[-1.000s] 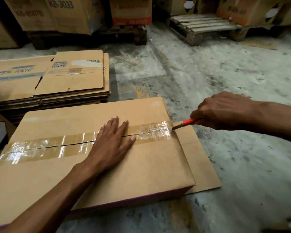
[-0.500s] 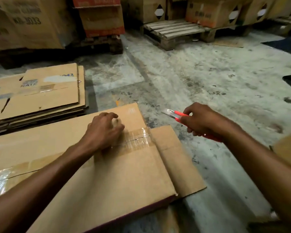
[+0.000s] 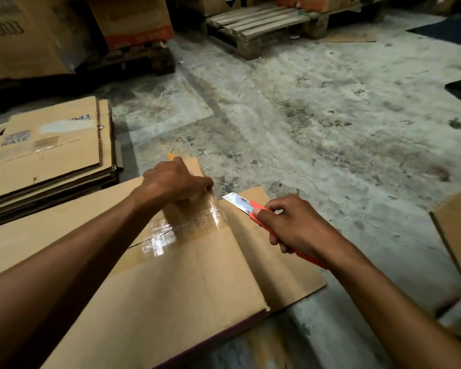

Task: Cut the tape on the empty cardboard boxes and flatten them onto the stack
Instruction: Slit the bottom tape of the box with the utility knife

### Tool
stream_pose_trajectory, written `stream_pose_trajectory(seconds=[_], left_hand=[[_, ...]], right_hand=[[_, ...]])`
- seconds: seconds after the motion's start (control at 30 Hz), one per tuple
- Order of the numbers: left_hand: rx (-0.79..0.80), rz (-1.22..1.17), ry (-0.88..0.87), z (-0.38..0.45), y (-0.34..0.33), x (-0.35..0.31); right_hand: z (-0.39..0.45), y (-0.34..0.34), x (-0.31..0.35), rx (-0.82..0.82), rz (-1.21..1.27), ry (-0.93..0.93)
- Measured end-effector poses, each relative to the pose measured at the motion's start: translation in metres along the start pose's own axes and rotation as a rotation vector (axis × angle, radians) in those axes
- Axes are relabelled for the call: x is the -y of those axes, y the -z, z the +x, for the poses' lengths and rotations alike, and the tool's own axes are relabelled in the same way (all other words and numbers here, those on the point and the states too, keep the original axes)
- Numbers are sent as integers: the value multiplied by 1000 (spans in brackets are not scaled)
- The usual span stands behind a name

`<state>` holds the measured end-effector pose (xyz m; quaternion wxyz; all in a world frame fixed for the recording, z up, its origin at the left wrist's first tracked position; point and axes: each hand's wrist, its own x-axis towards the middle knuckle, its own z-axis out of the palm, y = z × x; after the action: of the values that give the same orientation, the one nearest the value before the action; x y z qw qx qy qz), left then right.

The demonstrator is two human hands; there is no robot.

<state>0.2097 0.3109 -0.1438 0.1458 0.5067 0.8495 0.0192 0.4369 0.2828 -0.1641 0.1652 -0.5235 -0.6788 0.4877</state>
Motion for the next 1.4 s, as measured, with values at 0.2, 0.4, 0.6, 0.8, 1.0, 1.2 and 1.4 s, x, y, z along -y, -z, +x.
stream_pose_trajectory(seconds=[0.2, 0.4, 0.6, 0.8, 1.0, 1.2, 1.4], left_hand=[[-14, -41, -63, -1, 3, 3], [-13, -66, -72, 5, 0, 6], [-55, -15, -81, 9, -3, 9], [-81, 8, -91, 10, -4, 10], [-120, 19, -94, 6, -5, 8], [-122, 19, -102, 1, -3, 6], [-48, -40, -103, 5, 11, 5]], right_hand=[[4, -4, 1, 24, -2, 38], [9, -4, 4, 36, 21, 40], [15, -4, 0, 70, 6, 23], [17, -6, 4, 103, -24, 56], [9, 5, 12, 211, -125, 55], [-15, 12, 8, 404, -187, 55], [-18, 11, 14, 180, -489, 294]])
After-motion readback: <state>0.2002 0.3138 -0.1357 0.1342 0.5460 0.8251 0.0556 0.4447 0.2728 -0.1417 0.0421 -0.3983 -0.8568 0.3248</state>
